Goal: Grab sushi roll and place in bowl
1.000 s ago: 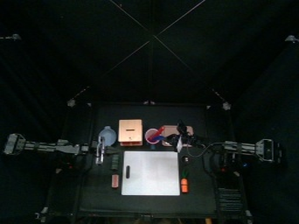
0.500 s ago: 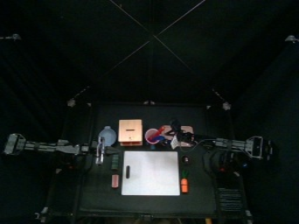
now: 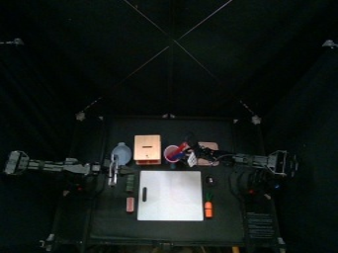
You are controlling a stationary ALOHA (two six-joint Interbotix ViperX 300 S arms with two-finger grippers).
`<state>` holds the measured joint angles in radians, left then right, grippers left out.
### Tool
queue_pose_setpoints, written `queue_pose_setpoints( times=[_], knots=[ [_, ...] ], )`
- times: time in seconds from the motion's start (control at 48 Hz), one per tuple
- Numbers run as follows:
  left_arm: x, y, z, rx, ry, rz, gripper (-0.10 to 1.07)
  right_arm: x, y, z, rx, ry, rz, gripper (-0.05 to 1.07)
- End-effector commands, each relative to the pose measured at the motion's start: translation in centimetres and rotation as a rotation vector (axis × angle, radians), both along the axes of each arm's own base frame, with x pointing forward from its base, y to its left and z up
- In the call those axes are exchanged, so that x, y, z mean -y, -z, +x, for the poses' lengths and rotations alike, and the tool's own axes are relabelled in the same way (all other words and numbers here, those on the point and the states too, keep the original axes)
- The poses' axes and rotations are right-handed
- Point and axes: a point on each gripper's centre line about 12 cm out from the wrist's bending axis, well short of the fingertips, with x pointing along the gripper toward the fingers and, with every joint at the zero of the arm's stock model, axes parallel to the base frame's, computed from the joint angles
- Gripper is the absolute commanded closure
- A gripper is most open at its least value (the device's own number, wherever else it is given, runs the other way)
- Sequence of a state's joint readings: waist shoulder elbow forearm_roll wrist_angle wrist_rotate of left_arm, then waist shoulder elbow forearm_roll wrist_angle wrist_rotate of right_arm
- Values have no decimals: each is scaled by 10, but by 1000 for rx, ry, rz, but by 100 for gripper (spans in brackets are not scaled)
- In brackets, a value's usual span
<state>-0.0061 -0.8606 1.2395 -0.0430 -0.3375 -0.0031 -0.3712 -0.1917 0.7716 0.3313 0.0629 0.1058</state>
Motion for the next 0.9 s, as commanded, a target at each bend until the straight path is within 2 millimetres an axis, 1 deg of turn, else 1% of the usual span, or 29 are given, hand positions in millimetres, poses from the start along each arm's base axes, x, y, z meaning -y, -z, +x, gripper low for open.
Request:
queue_pose_setpoints(
  times=[0.0, 0.188, 0.292, 0.375, 0.458, 0.667, 0.875],
  knots=[
    [1, -6, 2, 18, 2, 0, 96, 3, -13, 3, 34, 4, -11, 25],
    [1, -4, 2, 15, 2, 0, 96, 2, -13, 3, 27, 1, -8, 45],
    [0, -4, 2, 15, 1, 0, 96, 3, -19, 4, 41, 0, -15, 56],
    [1, -4, 2, 15, 2, -1, 96, 3, -26, 5, 59, -3, -23, 61],
    [1, -5, 2, 17, 2, -1, 96, 1, -34, 6, 82, -6, -29, 64],
    [1, -4, 2, 15, 2, -1, 96, -5, -61, 5, 150, -25, -62, 64],
    [1, -4, 2, 15, 2, 0, 96, -17, -87, -8, 216, -57, -109, 64]
  ],
)
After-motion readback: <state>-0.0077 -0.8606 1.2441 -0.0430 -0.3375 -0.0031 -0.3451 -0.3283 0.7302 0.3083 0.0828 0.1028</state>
